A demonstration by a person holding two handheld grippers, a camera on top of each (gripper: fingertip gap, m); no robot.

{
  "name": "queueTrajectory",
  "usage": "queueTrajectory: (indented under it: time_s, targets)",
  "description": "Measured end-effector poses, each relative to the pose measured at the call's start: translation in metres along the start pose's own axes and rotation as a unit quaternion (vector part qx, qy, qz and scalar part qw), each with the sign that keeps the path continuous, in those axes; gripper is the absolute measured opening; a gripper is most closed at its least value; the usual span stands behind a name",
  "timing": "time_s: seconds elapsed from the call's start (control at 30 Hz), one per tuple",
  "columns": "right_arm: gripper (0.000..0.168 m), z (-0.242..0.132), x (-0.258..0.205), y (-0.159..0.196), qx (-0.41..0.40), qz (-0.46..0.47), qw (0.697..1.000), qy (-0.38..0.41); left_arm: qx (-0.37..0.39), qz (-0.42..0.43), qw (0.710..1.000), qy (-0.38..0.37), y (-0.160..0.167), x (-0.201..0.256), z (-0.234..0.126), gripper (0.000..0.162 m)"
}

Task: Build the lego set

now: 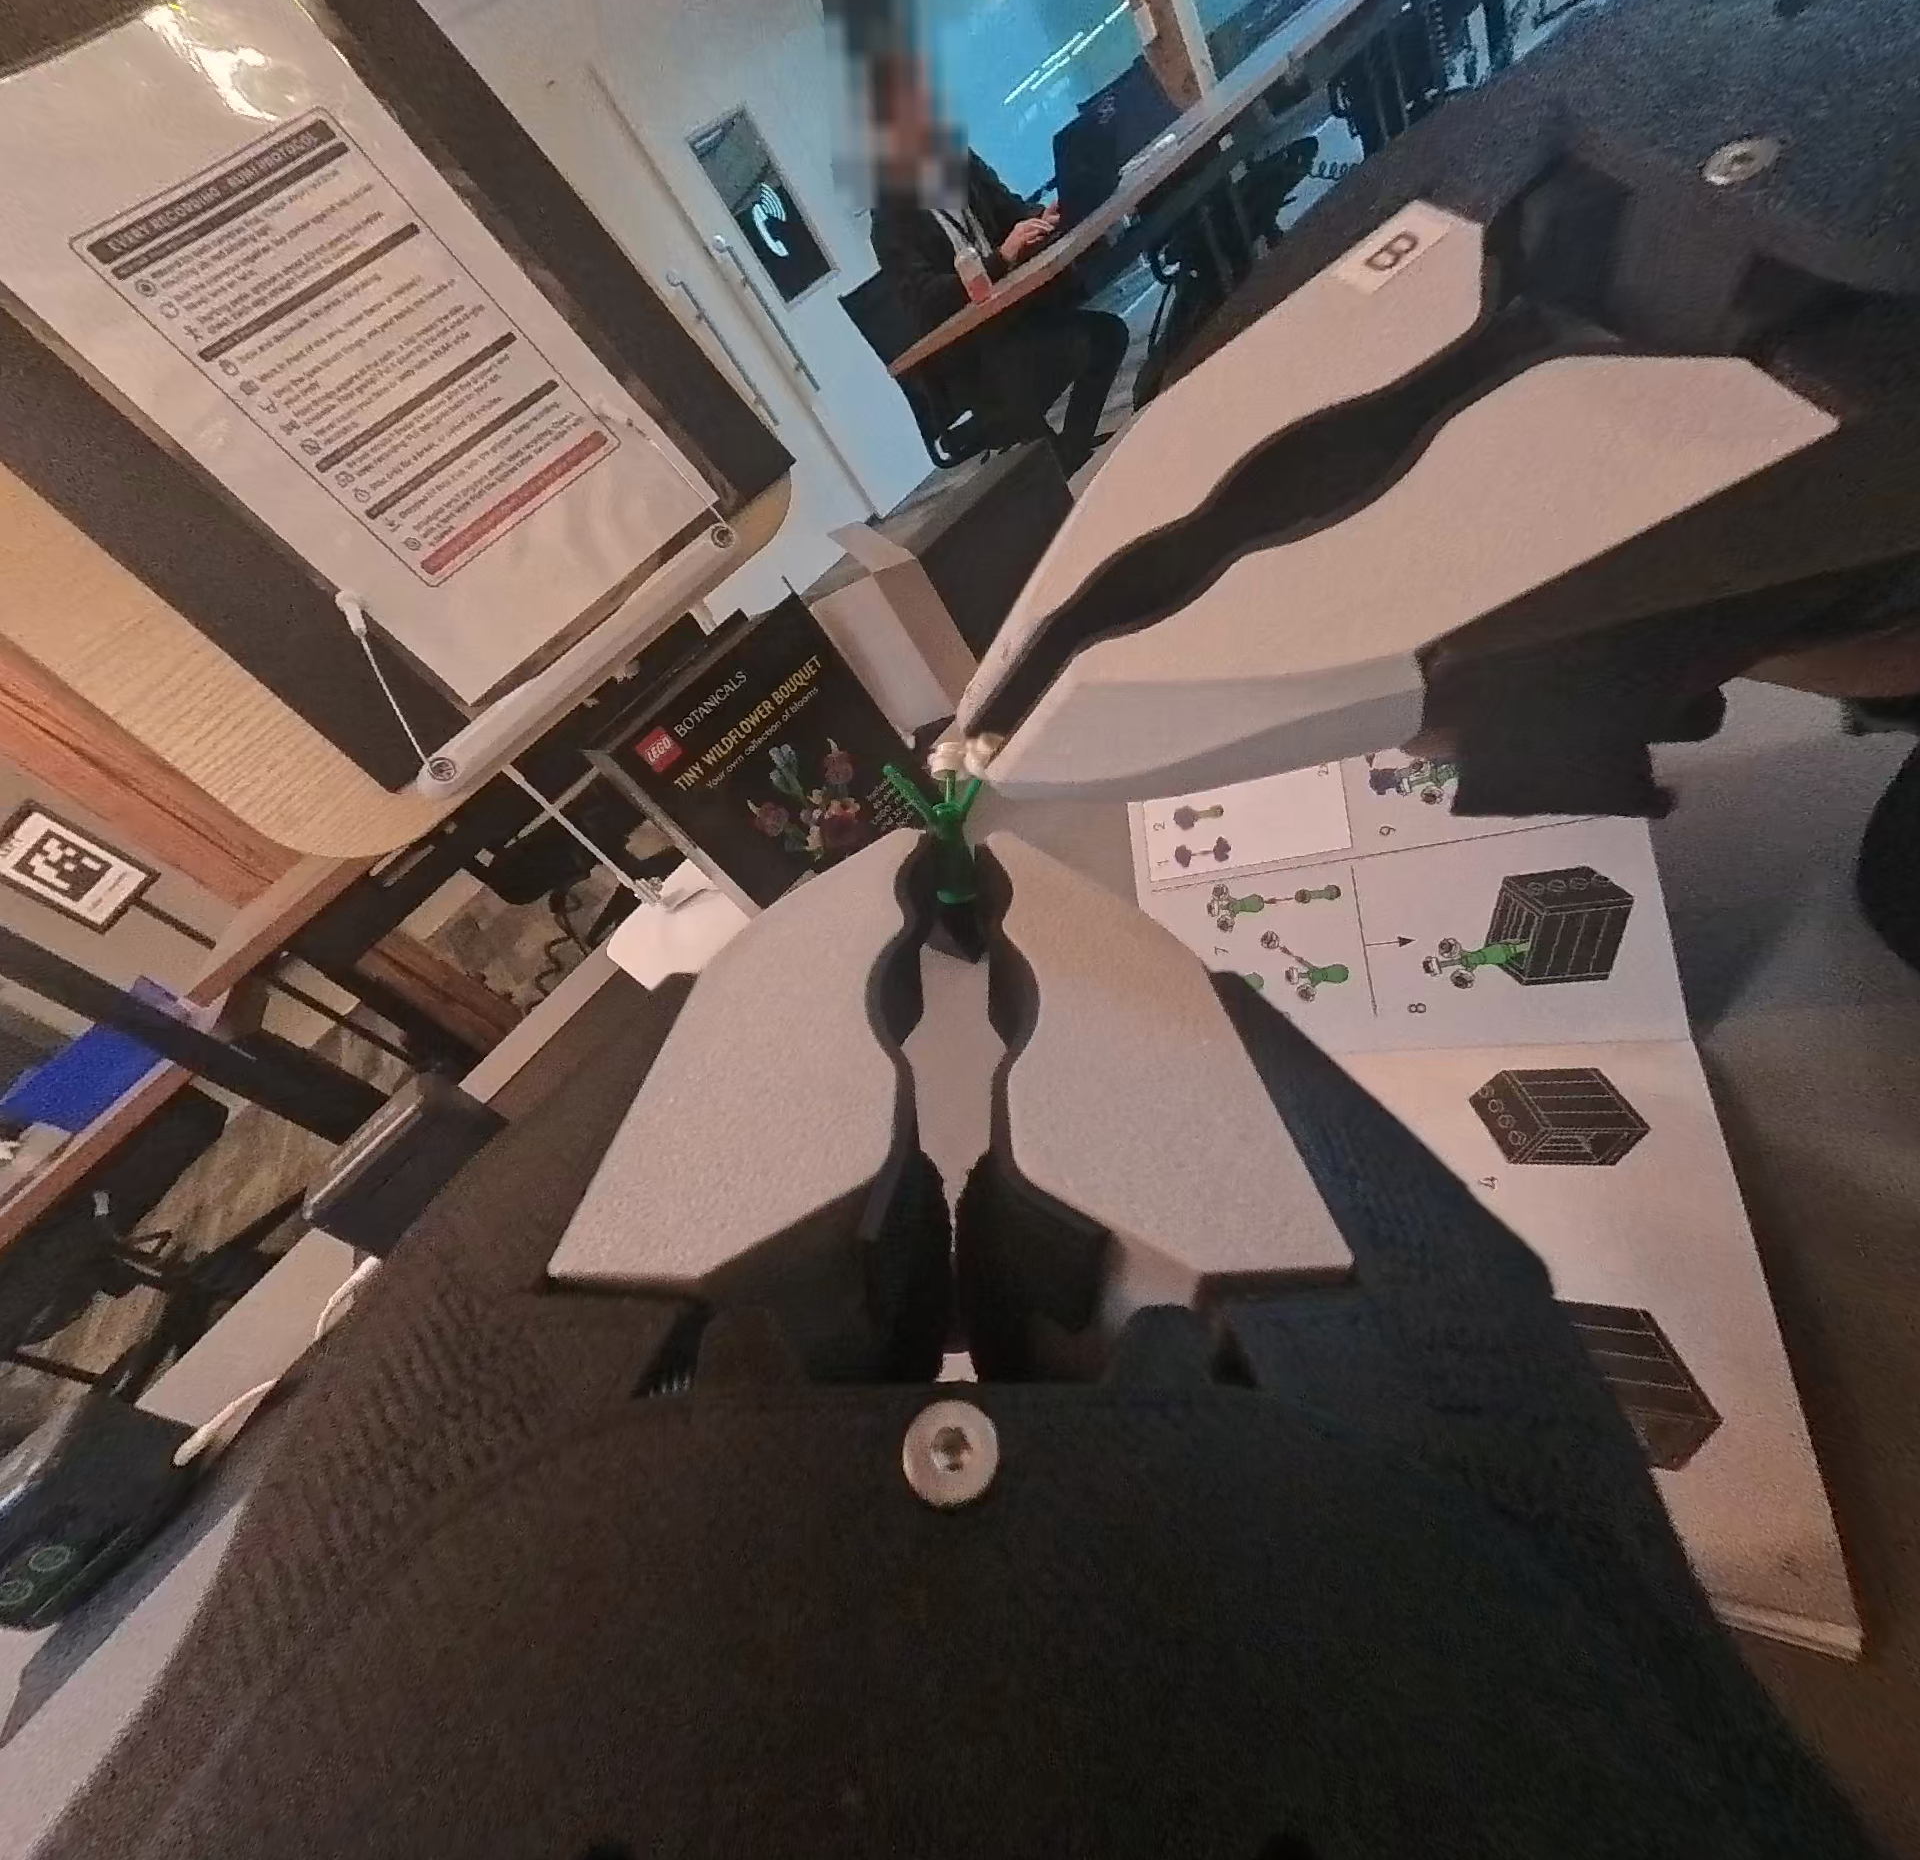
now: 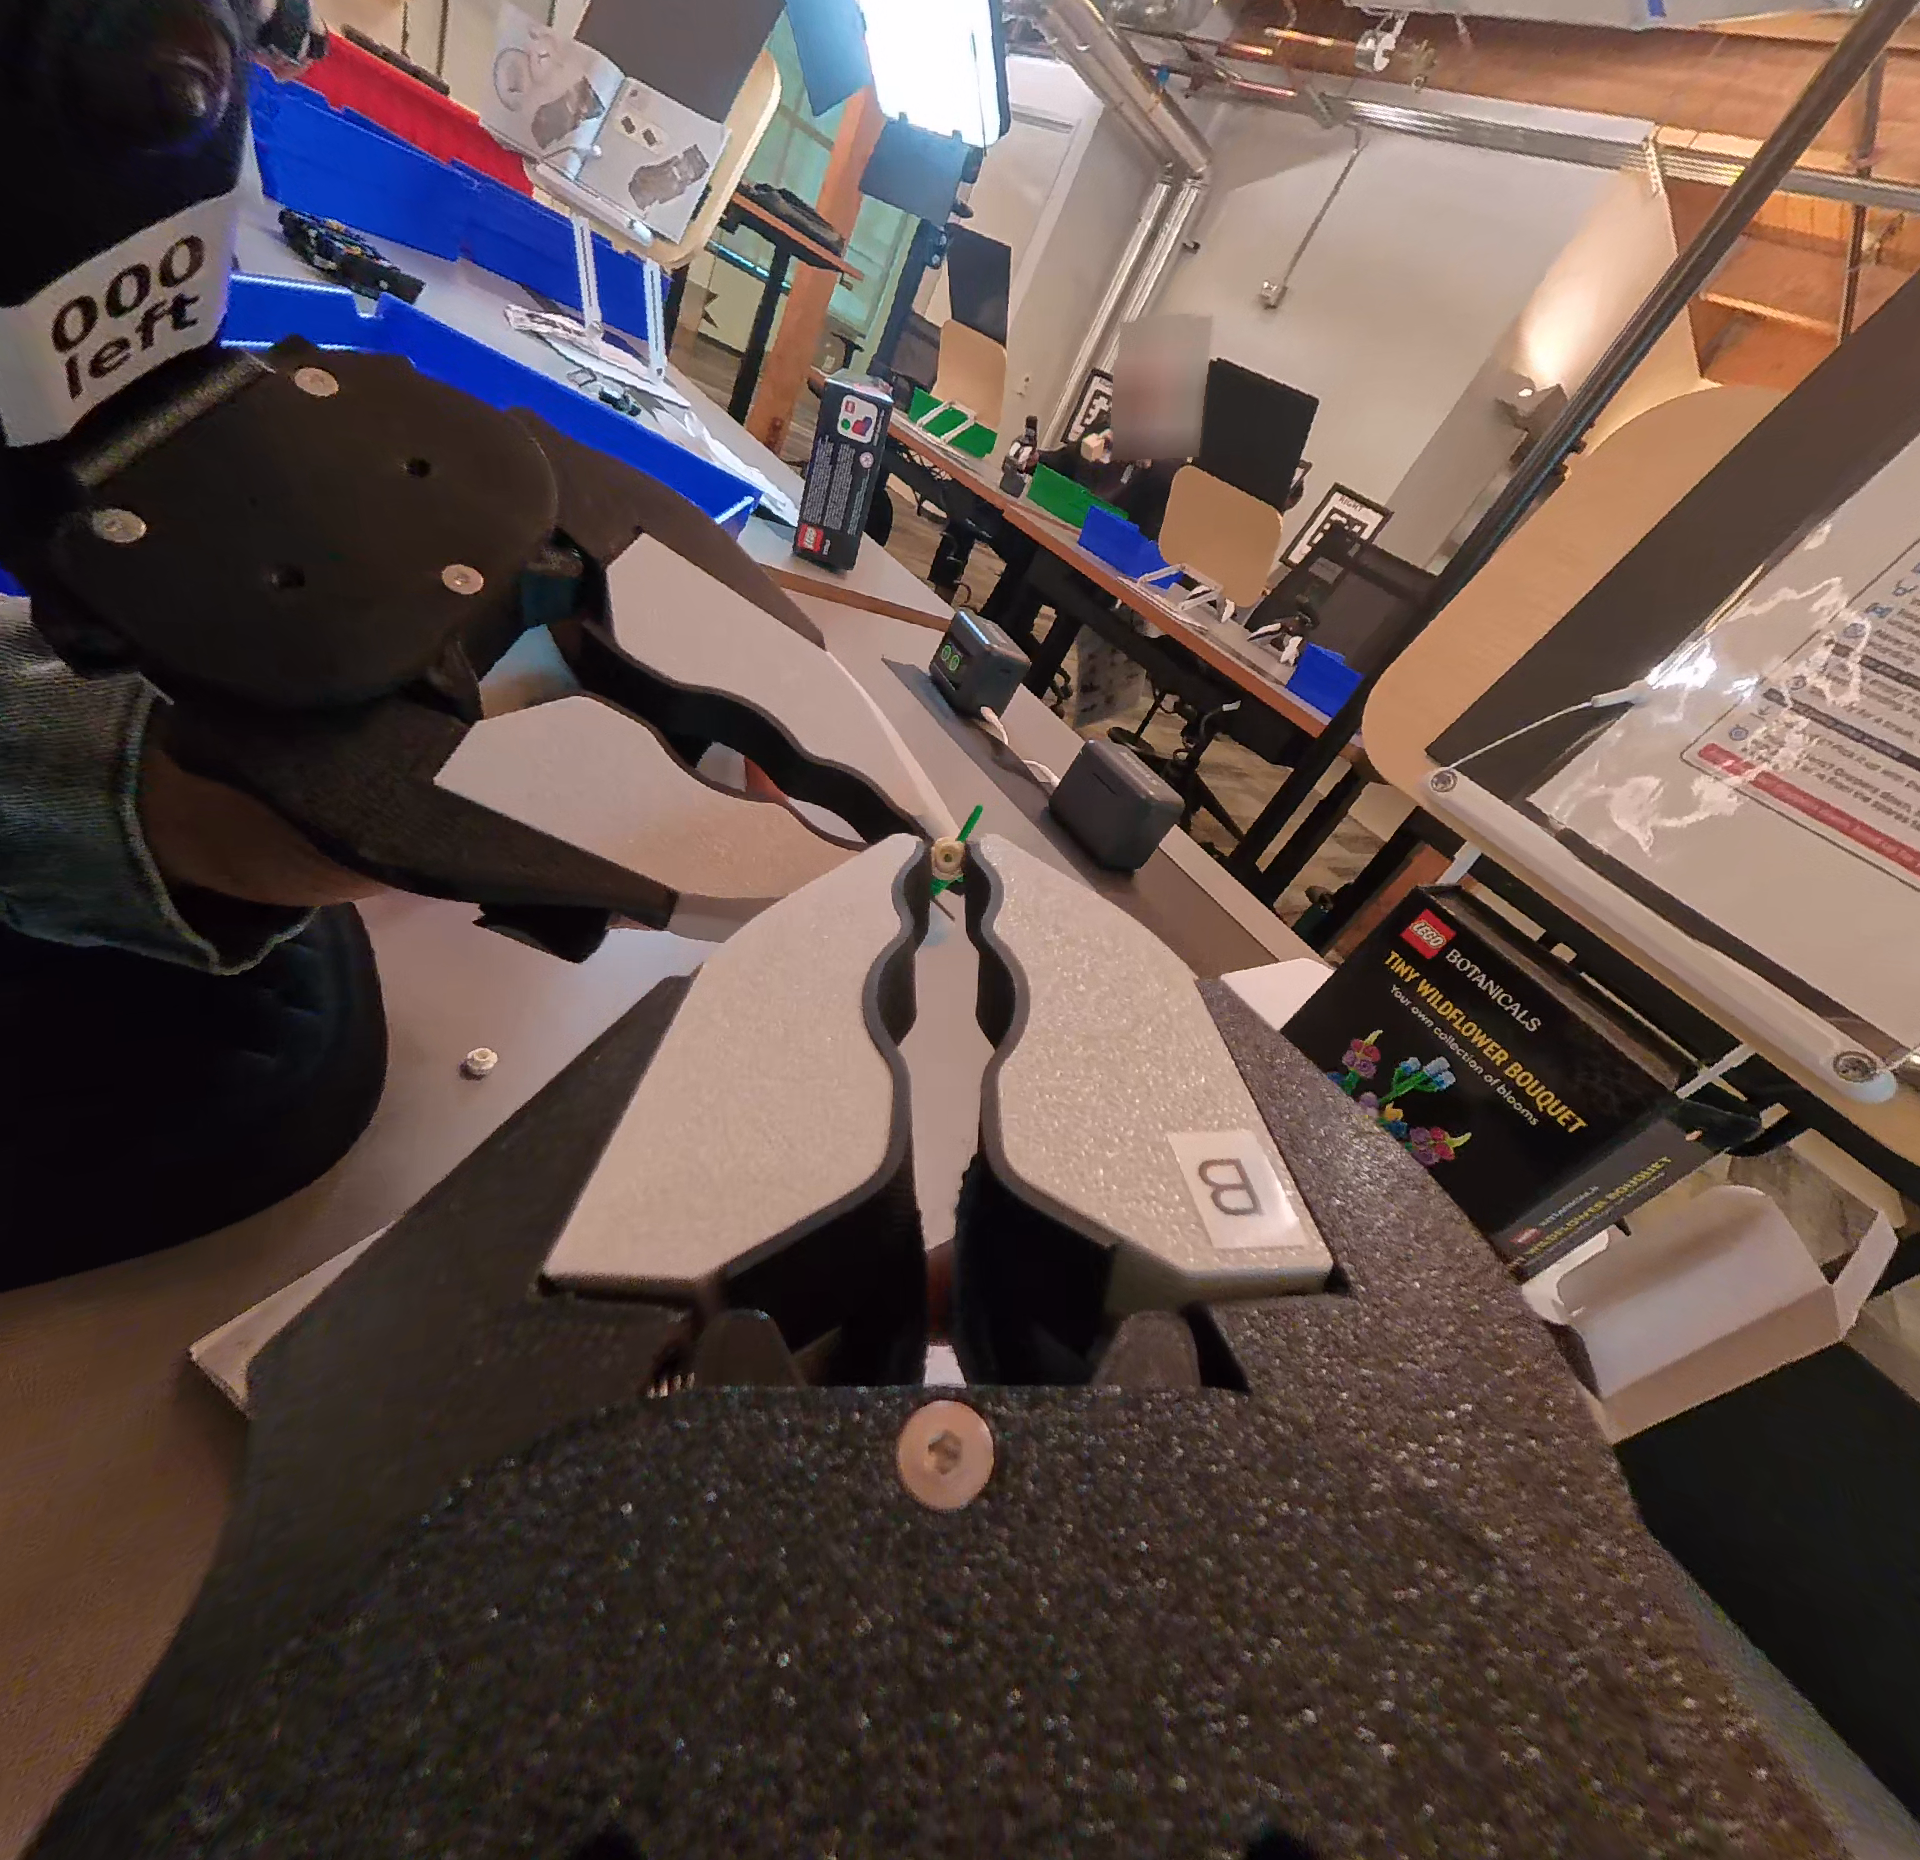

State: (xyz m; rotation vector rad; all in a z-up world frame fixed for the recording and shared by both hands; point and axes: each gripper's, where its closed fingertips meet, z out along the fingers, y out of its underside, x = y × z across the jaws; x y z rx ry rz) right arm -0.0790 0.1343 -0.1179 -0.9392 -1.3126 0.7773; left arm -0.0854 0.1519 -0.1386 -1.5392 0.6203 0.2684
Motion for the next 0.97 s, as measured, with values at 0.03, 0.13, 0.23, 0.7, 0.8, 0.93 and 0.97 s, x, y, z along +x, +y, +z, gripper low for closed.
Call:
queueTrajectory:
  time_s: [0.03,0.13,0.23,0.7,0.8,0.93,0.97]
  targets:
    - [0.006,0.0,-0.0003,0.0001,0.0,0.002,1.0,-0.002,0.0,0.001,1.0,0.001,0.0,0.0004,0.0002,0.007]
    - [0.006,0.0003,0.0002,0.001,-0.002,0.0,1.0,0.001,0.0,-0.003,1.0,0.002,0.0006,0.0003,0.0004,0.007]
    - [0.006,0.0006,0.0006,0.0023,-0.006,-0.003,1.0,0.003,-0.003,0.001,1.0,0.001,0.0016,-0.0001,0.0008,0.007]
    - [0.006,0.0021,0.0015,0.0074,-0.016,0.014,1.0,-0.001,-0.008,0.004,1.0,0.002,0.0047,-0.0002,0.0022,0.007]
    - [0.006,0.0021,0.0007,0.0065,-0.013,0.013,1.0,-0.003,-0.007,0.003,1.0,0.004,0.0044,0.0003,0.0023,0.006]
    - [0.006,0.0029,0.0004,0.0088,-0.018,0.02,1.0,-0.008,-0.011,0.001,1.0,0.007,0.0066,0.0006,0.0032,0.006]
    - [0.006,0.003,0.0004,0.0089,-0.018,0.021,1.0,-0.009,-0.012,0.001,1.0,0.007,0.0068,0.0005,0.0034,0.007]
